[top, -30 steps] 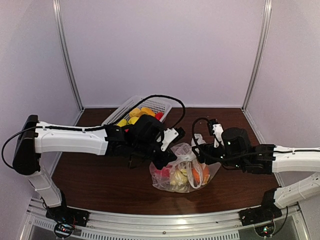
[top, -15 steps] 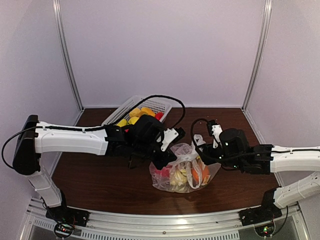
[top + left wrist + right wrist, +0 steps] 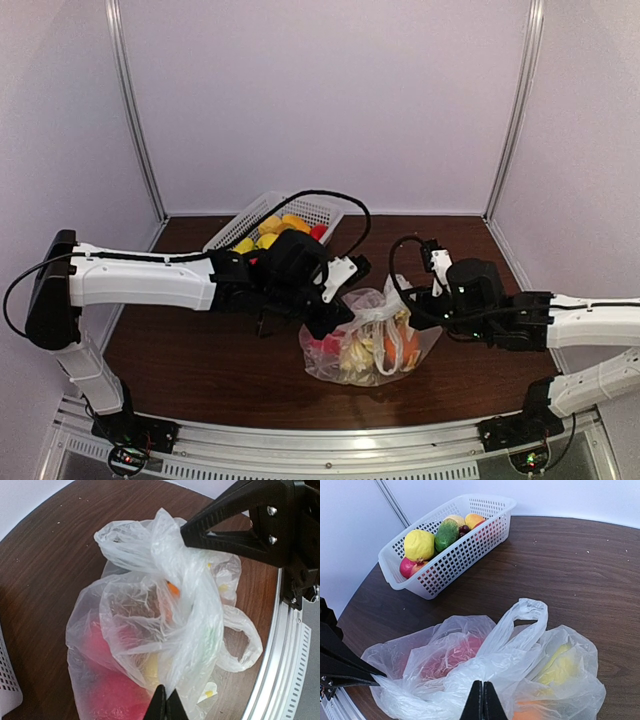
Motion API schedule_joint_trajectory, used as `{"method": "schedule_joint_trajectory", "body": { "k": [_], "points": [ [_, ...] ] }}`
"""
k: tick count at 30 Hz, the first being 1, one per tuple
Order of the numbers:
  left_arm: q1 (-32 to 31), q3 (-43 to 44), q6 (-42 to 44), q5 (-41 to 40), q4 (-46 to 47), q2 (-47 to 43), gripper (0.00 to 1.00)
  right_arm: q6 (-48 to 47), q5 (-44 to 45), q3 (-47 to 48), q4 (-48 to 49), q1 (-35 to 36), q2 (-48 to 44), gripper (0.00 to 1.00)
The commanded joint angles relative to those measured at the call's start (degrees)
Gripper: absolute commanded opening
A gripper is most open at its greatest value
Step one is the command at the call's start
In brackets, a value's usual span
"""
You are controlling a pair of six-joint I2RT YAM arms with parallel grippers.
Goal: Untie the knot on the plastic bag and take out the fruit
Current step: Untie the bag handles from the takeout bag.
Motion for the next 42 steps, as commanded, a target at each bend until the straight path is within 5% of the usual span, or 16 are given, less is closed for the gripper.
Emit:
{"method": "schedule_joint_trajectory", "body": {
  "k": [1, 13, 27, 33, 42],
  "points": [
    [0.36, -0.38, 0.85, -1.14, 0.42, -1.74, 0.0, 0.92, 5.48, -0.5, -2.76, -0.38, -2.82, 0.0],
    [2.4, -0.84, -1.39, -0.62, 0.57, -1.74, 0.0, 6.68, 8.92, -5.48, -5.75, -5.74, -7.09, 0.0],
    [3.13, -0.93, -0.83, 1.95, 1.45, -1.64, 0.0, 3.08, -4.73, -8.48, 4.46, -6.83, -9.01, 0.0],
    [3.1, -2.91, 3.24, 4.77, 6.35, -5.25, 0.4, 2.47, -8.63, -7.99, 8.34, -6.23, -6.59, 0.0],
    [-0.03, 2.42, 6.63, 7.34, 8.01, -3.12, 0.65, 2.58, -10.46, -7.46, 11.15, -5.35, -4.91, 0.0]
  ]
}}
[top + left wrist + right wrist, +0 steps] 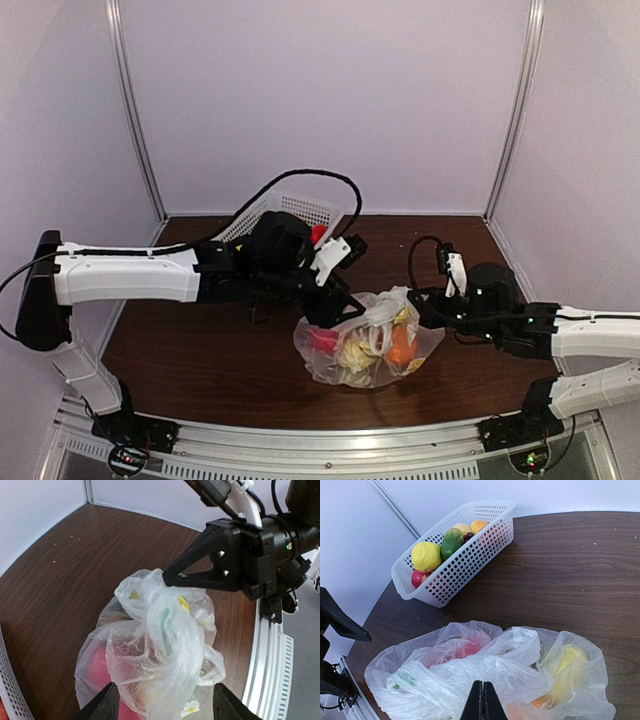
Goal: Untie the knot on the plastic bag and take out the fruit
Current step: Untie the bag handles from the takeout bag.
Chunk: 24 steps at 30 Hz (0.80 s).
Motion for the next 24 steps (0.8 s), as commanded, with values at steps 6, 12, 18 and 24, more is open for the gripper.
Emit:
{"method": "schedule_joint_trajectory", "body": {
  "k": [6, 12, 18, 24],
  "points": [
    [-4.32, 8.26, 3.75, -3.12, 0.27, 5.83, 0.67, -0.34, -1.62, 0.41, 2.11, 0.83, -0.33, 0.0],
    [-4.34, 9.04, 3.6, -6.38, -1.71, 8.24, 0.47, -0.08, -0.61, -0.56, 1.59, 0.98, -2.18, 0.0],
    [-4.34, 9.53, 3.32, -8.38, -3.35, 9.62, 0.39, 0.26, 0.1, -1.17, 1.18, 0.98, -3.03, 0.0],
    [-4.29, 9.78, 2.9, -11.98, -5.07, 9.67, 0.13, 1.99, 4.34, -1.47, -0.81, 0.98, -4.04, 0.0]
  ]
}}
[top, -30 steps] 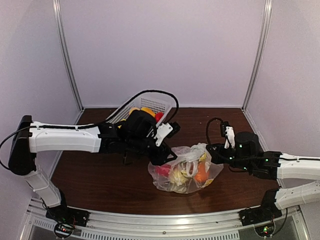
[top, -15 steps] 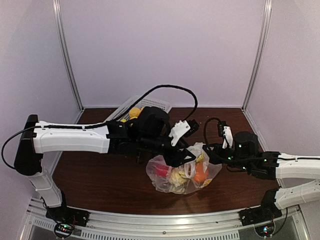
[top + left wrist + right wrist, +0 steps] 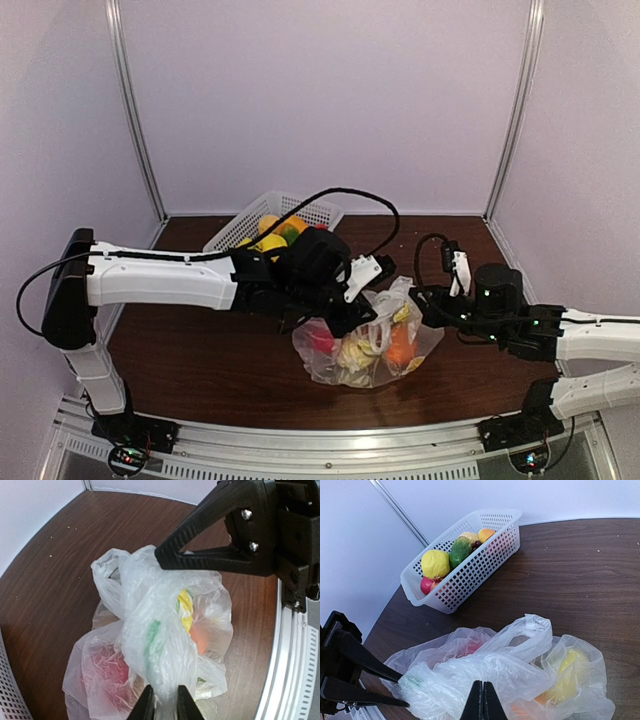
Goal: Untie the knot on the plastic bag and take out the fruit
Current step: Untie the bag handles from the takeout bag.
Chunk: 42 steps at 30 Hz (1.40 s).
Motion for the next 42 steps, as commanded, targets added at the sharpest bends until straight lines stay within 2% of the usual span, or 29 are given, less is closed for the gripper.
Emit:
{"method": "schedule_joint_trajectory", "body": {
  "k": [1, 4, 10, 20, 30, 36, 38, 42],
  "points": [
    [0.26, 1.64, -0.22, -5.02, -1.45, 0.41, 0.1, 2.18, 5.61, -0.67, -2.46, 0.3, -1.67, 0.0],
    [0.19, 1.4, -0.29, -6.72, -1.76, 0.09, 0.0, 3.52, 9.03, -0.54, -5.16, 0.28, -2.68, 0.0],
    [0.66, 0.72, -0.83, -7.58, -2.06, -0.79, 0.0, 5.52, 14.36, -0.48, -9.24, -0.07, -5.75, 0.0],
    [4.43, -0.21, -4.3, -4.18, -1.78, -3.57, 0.0, 7.24, 17.78, -2.16, -12.43, -0.96, -9.87, 0.0],
    [8.37, -1.79, -7.98, -2.7, -1.38, -3.84, 0.0, 11.96, 18.01, -8.64, -10.45, -1.9, -10.73, 0.0],
    [8.78, -2.13, -7.65, 1.91, -0.25, -4.12, 0.0, 9.4, 17.23, -6.68, -12.22, -1.98, -13.61, 0.0],
    [8.77, -2.74, -7.06, 3.96, 0.99, -4.74, 0.0, 6.43, 15.86, -4.46, -13.88, -1.99, -14.79, 0.07],
    [8.77, -2.93, -6.08, 5.84, 1.52, -5.24, 0.0, -0.19, 11.86, 0.78, -17.85, -1.98, -16.31, 0.34]
  ]
}}
